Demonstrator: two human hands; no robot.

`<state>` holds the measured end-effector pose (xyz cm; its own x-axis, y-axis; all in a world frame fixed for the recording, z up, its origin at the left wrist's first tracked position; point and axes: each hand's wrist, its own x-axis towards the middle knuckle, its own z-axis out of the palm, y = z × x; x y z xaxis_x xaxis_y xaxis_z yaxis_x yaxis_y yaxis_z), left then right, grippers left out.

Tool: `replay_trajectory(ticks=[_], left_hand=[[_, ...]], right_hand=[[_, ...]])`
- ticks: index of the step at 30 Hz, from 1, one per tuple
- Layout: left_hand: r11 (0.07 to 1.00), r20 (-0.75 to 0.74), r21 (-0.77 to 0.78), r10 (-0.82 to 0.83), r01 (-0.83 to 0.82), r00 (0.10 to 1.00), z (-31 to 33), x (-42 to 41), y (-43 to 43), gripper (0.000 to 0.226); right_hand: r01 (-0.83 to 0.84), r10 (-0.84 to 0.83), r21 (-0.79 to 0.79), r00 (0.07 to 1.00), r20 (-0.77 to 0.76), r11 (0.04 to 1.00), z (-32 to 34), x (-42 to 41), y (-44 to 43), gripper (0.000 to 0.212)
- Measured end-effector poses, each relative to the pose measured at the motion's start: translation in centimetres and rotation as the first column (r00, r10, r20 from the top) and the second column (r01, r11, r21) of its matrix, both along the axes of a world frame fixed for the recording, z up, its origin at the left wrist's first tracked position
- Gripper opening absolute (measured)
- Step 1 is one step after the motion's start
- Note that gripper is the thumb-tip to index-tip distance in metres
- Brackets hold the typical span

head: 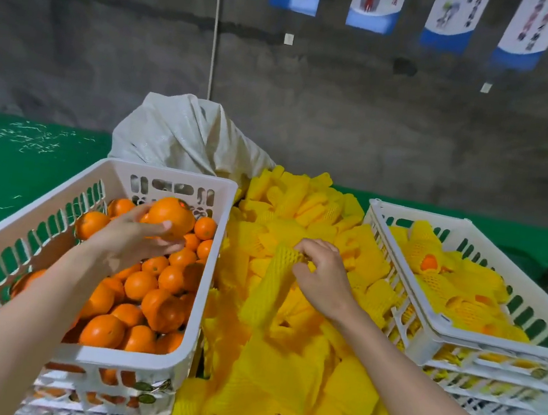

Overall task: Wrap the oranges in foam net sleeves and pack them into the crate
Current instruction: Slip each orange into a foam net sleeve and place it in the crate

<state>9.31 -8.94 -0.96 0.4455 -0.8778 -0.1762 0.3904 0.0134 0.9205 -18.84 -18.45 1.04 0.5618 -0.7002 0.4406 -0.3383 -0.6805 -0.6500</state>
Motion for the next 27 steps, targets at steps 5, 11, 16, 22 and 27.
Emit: replay_trajectory(ticks=[5,11,16,22,27], left_hand=[[0.959,-0.151,-0.231,-0.199,0.161,0.968,2.3,-5.4,0.2,0.057],[0.979,0.099,-0.123,-0.152,0.164,0.983,3.6,-12.6,-0.9,0.058],[0.994,0.176,-0.086,-0.054,0.070,0.983,2.6,-16.9,-2.1,0.051],[0.988,0.156,-0.155,0.020,0.005,0.988,0.8,-21.6,-2.8,0.046],[0.991,-0.181,-0.132,-0.024,0.000,0.983,0.3,-24.7,-3.2,0.041]], right_hand=[[-0.240,0.187,0.256,0.959,0.214,0.937,1.5,0.1,0.7,0.024],[-0.314,0.311,0.246,0.949,0.051,0.917,2.7,-1.1,1.4,0.010],[-0.365,0.366,0.363,0.928,0.067,0.857,2.5,-3.3,1.8,0.008],[-0.368,0.310,0.581,0.929,0.201,0.726,0.1,-5.8,0.3,0.022],[-0.295,0.298,0.546,0.951,0.086,0.784,1.0,-7.7,1.9,0.068]])
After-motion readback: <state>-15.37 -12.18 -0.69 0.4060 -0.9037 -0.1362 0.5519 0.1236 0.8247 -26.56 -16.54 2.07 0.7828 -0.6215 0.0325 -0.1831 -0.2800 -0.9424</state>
